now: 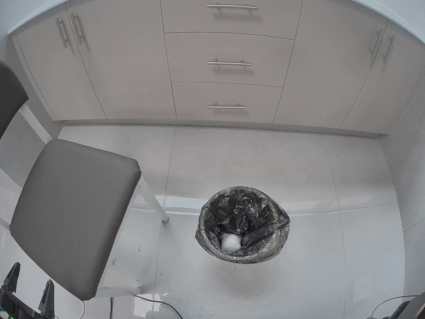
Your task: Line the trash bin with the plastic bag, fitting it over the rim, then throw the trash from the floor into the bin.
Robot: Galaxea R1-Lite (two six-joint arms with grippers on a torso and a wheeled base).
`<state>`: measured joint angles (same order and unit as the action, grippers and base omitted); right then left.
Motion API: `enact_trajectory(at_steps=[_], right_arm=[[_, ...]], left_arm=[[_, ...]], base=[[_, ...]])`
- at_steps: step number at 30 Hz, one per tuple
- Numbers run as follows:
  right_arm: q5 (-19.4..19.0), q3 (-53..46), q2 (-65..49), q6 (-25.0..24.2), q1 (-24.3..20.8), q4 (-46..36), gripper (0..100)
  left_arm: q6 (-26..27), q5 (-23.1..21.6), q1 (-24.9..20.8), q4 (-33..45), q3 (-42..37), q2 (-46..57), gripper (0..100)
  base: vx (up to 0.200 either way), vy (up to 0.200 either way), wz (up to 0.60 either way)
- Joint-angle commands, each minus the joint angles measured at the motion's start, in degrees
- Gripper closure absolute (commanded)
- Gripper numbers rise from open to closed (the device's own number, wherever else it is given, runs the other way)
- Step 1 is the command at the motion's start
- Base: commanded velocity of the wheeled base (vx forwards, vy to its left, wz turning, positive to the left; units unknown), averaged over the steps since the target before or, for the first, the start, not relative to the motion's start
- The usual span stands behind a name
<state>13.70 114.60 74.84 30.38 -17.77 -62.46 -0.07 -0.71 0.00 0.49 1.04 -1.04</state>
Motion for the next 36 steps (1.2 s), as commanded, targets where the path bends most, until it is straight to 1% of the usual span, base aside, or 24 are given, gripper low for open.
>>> enact_trajectory(at_steps=[1,3,4,5,6,7,9,10,12,13,14,22,24,26,27,28,29,30,31,32,33,34,35,36], right_arm=[[-6.6,0.0,-22.7,2.2,11.1,-9.6,100],[-8.3,0.0,-29.3,2.2,14.3,-9.3,100],[-8.5,0.0,-30.3,2.2,14.9,-9.3,100],[-9.8,0.0,-35.8,2.1,17.5,-9.3,100],[-9.8,0.0,-35.8,2.1,17.5,-9.3,100],[-10.6,0.0,-41.7,2.0,19.8,-9.3,100],[-10.7,0.0,-47.7,1.5,21.4,-9.3,100],[-10.7,0.0,-49.0,1.4,21.6,-9.3,100],[-10.6,0.0,-56.4,0.1,22.0,-9.3,100],[-10.6,0.0,-56.4,0.1,22.0,-9.3,100],[-10.6,0.0,-61.3,-0.9,21.6,-9.2,100],[-8.1,0.0,-70.9,-3.9,20.1,-10.1,100],[-8.3,0.0,-71.1,-6.4,20.0,-11.9,100],[-9.0,0.0,-71.4,-12.2,19.6,-13.7,100],[-9.3,0.0,-71.6,-13.3,19.4,-14.0,100],[-11.5,0.0,-72.2,-16.1,19.1,-14.4,100],[-15.3,0.0,-72.8,-18.3,19.0,-14.4,100],[-16.9,0.0,-73.1,-19.0,18.9,-14.1,100],[-22.8,0.0,-74.0,-21.9,17.6,-13.3,100],[-27.1,0.0,-74.0,-24.3,17.3,-12.2,100],[-30.0,-0.8,-74.0,-26.7,17.2,-11.1,100],[-31.5,-3.0,-74.0,-28.5,17.2,-10.2,100],[-33.7,-9.6,-74.0,-33.9,17.2,-7.0,100],[-34.4,-13.8,-74.0,-36.6,17.2,-4.5,100]], left_arm=[[0.2,0.0,0.0,0.0,-1.0,0.9,0],[0.2,0.0,0.0,0.0,-1.0,0.9,0],[0.2,0.0,0.0,0.0,-1.0,0.9,0],[0.2,0.0,0.0,0.0,-1.0,0.9,0],[0.2,0.0,0.0,0.0,-1.0,0.9,0],[0.2,0.0,0.0,0.0,-1.0,0.9,0],[0.2,0.0,0.0,0.0,-1.0,0.9,0],[0.2,0.0,0.0,0.0,-1.0,0.9,0],[0.2,0.0,0.0,0.0,-1.0,0.9,0],[0.2,0.0,0.0,0.0,-1.0,0.9,0],[0.2,0.0,0.0,0.0,-1.0,0.9,0],[0.2,0.0,0.0,0.0,-1.0,0.9,0],[0.2,0.0,0.0,0.0,-1.0,0.9,0],[0.2,0.0,0.0,0.0,-1.0,0.9,0],[0.2,0.0,0.0,0.0,-1.0,0.9,0],[0.2,0.0,0.0,0.0,-1.0,0.9,0],[0.2,0.0,0.0,0.0,-1.0,0.9,0],[0.2,0.0,0.0,0.0,-1.0,0.9,0],[0.2,0.0,0.0,0.0,-1.0,0.9,0],[0.2,0.0,0.0,0.0,-1.0,0.9,0],[0.2,0.0,0.0,0.0,-1.0,0.9,0],[0.2,0.0,0.0,0.0,-1.0,0.9,0],[0.2,0.0,0.0,0.0,-1.0,0.9,0],[0.2,0.0,0.0,0.0,-1.0,0.9,0]], base=[[0.0,0.0,0.0],[0.0,0.0,0.0],[0.0,0.0,0.0],[0.0,0.0,0.0],[0.0,0.0,0.0],[0.0,0.0,0.0],[0.0,0.0,0.0],[0.0,0.0,0.0],[0.0,0.0,0.0],[0.0,0.0,0.0],[0.0,0.0,0.0],[0.0,0.0,0.0],[0.0,0.0,0.0],[0.0,0.0,0.0],[0.0,0.0,0.0],[0.0,0.0,0.0],[0.0,0.0,0.0],[0.0,0.0,0.0],[0.0,0.0,0.0],[0.0,0.0,0.0],[0.0,0.0,0.0],[0.0,0.0,0.0],[0.0,0.0,0.0],[0.0,0.0,0.0]])
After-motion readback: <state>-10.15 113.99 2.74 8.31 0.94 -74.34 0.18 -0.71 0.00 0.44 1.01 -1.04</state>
